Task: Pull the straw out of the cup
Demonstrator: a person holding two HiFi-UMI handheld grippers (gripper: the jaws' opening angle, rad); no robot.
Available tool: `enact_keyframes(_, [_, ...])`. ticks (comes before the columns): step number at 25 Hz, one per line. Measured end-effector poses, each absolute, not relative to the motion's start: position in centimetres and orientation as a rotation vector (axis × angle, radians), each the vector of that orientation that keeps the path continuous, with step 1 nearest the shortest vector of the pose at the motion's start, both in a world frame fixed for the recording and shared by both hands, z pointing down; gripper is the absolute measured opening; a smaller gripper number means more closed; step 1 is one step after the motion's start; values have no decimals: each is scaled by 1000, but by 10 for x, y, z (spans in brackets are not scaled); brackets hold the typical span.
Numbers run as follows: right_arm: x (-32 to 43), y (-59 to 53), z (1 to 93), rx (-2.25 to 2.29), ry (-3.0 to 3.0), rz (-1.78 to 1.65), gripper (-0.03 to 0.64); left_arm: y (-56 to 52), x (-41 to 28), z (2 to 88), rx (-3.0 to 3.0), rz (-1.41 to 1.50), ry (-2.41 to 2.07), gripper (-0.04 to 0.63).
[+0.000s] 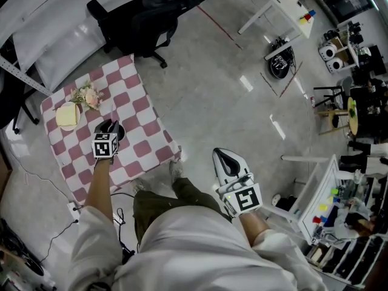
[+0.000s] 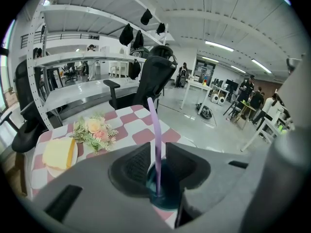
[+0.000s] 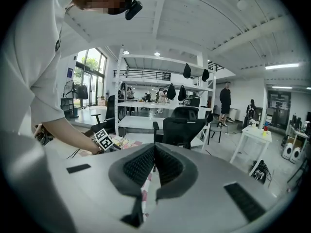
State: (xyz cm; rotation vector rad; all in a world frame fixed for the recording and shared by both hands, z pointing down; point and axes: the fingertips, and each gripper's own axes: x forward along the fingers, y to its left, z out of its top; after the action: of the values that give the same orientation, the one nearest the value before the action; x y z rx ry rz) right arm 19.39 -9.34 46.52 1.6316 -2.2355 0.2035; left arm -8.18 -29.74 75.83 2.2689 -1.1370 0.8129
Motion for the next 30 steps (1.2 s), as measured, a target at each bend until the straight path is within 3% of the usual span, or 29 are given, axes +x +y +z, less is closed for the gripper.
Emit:
enact_keyframes(9, [194,-99,467,1624,-2237,207,5,-300,-82,760,2280,822,-1146,41])
enact_keyframes(30, [176,-110,463,1557,-2309,190,5,-296,-83,719,2317,698,-1196,34])
